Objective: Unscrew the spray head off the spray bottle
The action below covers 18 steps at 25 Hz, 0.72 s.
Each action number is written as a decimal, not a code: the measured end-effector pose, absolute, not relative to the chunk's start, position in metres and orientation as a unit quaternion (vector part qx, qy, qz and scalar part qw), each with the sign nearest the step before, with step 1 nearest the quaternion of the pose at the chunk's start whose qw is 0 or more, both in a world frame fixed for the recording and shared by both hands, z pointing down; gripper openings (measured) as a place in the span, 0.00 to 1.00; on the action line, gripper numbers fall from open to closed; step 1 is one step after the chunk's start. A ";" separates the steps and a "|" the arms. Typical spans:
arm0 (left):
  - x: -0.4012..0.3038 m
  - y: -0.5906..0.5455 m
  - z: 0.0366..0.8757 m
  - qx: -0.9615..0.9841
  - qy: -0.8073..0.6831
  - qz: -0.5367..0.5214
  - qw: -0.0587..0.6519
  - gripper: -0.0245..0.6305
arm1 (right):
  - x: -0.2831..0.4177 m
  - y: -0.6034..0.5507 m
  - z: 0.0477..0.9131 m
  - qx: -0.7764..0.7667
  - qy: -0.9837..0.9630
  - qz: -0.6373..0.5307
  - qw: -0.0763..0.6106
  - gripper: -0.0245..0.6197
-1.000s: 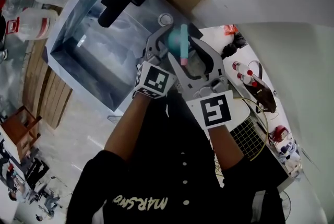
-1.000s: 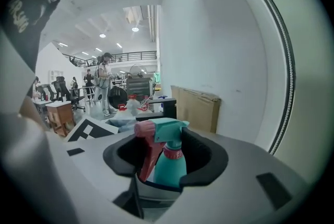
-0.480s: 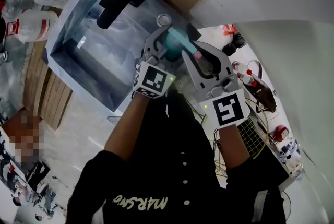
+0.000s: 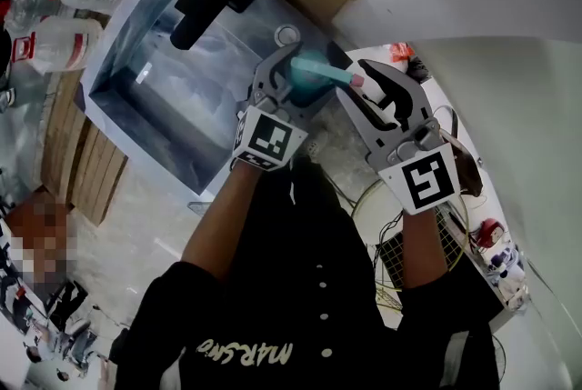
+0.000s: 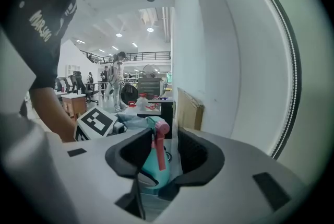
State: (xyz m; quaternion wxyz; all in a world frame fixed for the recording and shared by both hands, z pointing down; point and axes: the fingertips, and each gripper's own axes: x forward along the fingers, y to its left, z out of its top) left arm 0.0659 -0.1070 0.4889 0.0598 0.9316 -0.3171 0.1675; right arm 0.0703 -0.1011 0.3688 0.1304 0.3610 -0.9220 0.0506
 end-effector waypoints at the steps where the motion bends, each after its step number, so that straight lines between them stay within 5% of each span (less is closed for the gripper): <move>1: 0.066 -0.107 0.489 0.932 -0.316 0.168 0.060 0.63 | 0.071 -0.101 0.369 0.363 -0.922 0.049 0.130 0.30; 11: 0.065 -0.107 0.489 0.932 -0.316 0.168 0.059 0.63 | 0.083 -0.109 0.371 0.416 -0.899 0.063 0.120 0.08; 18: 0.065 -0.108 0.489 0.931 -0.319 0.167 0.060 0.63 | 0.076 -0.096 0.363 0.442 -0.888 0.077 0.096 0.07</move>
